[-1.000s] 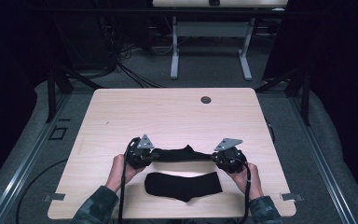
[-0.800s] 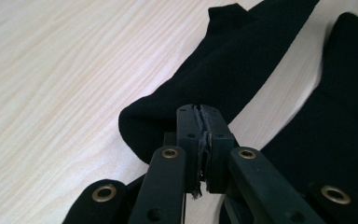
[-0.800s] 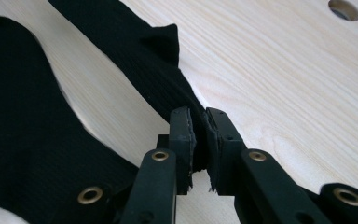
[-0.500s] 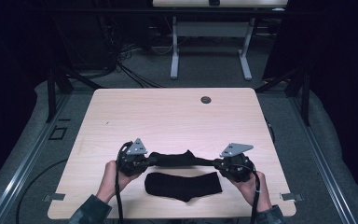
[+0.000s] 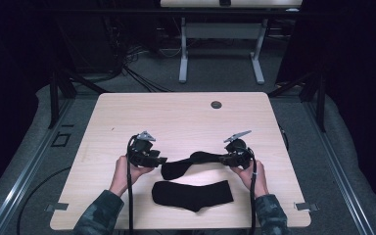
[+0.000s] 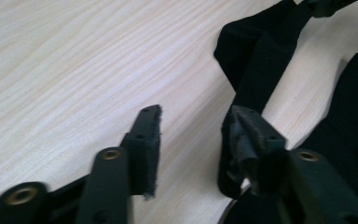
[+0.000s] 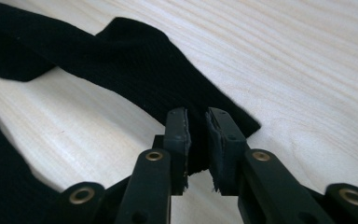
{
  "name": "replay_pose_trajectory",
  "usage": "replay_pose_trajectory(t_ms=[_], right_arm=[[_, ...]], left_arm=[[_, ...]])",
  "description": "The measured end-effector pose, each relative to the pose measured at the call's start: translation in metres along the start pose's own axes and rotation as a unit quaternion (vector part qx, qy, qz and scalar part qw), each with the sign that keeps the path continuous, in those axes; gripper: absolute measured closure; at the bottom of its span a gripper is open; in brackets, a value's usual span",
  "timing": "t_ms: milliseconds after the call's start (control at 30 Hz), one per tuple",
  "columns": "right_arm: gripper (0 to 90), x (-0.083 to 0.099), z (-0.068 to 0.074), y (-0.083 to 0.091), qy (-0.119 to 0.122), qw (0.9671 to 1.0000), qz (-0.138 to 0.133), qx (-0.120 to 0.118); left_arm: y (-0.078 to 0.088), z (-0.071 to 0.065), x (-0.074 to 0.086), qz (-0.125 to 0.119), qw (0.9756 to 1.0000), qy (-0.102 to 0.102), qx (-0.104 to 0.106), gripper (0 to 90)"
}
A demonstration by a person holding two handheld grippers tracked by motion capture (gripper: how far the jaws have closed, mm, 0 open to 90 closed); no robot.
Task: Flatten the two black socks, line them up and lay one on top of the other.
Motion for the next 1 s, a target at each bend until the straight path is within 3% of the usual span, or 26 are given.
replay_pose_trajectory(t_ms=[33, 100, 267, 333, 433, 467, 533, 600, 767, 800, 900, 1000], right_arm=[[75.0, 0.0, -0.002, -0.002, -0.009, 1.0, 0.0, 0.001], [77.2, 0.001, -0.003, -0.001, -0.009, 0.9999, -0.005, 0.002], [81.1, 0.002, -0.002, 0.003, 0.001, 1.0, -0.007, 0.005], [81.5, 0.002, 0.001, 0.005, 0.003, 0.9999, -0.01, 0.004], [81.6, 0.001, 0.004, 0.009, 0.013, 0.9998, -0.013, 0.007], [81.6, -0.001, 0.007, 0.01, 0.012, 0.9998, -0.018, 0.003], [81.6, -0.001, 0.011, 0.013, 0.015, 0.9996, -0.022, 0.002], [81.7, -0.001, 0.016, 0.019, 0.026, 0.9995, -0.02, 0.002], [82.0, 0.002, 0.035, 0.038, 0.05, 0.9987, -0.007, -0.003], [82.1, 0.001, 0.038, 0.042, 0.048, 0.9987, -0.015, -0.003], [82.5, -0.002, 0.049, 0.056, 0.041, 0.9982, -0.012, -0.042], [82.6, -0.013, 0.044, 0.062, 0.02, 0.9985, -0.016, -0.049]], left_arm=[[0.001, -0.001, 0.001, -0.003, 1.0, -0.001, 0.0, 40.9], [0.005, -0.005, 0.002, -0.01, 0.9999, -0.006, 0.003, 39.0], [0.014, -0.026, 0.007, -0.016, 0.9989, -0.031, 0.032, 32.3], [0.014, -0.027, 0.009, -0.014, 0.9989, -0.039, 0.023, 32.3], [0.004, -0.018, 0.016, 0.009, 0.9994, -0.032, 0.012, 41.1], [-0.002, -0.014, 0.02, 0.021, 0.9994, -0.025, 0.012, 51.9], [-0.012, -0.007, 0.026, 0.044, 0.9988, -0.018, 0.009, 63.3], [-0.022, 0.0, 0.029, 0.051, 0.9987, -0.01, 0.005, 73.0], [-0.031, 0.007, 0.028, 0.061, 0.998, -0.013, -0.005, 75.4], [-0.032, 0.009, 0.029, 0.066, 0.9975, -0.019, -0.013, 75.1], [-0.035, 0.011, 0.03, 0.078, 0.9964, -0.024, -0.024, 74.5], [-0.036, 0.011, 0.03, 0.085, 0.9949, -0.041, -0.035, 74.6]])
Point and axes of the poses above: each handheld gripper's, and its own axes: y roughly backward along the jaws, x roughly out of its underside, z roughly to its left, the point moved 10 cm from there along -y, roughly forward along the jaws, and after that the axes turned 6 degrees about x, right-handed, at the moved point
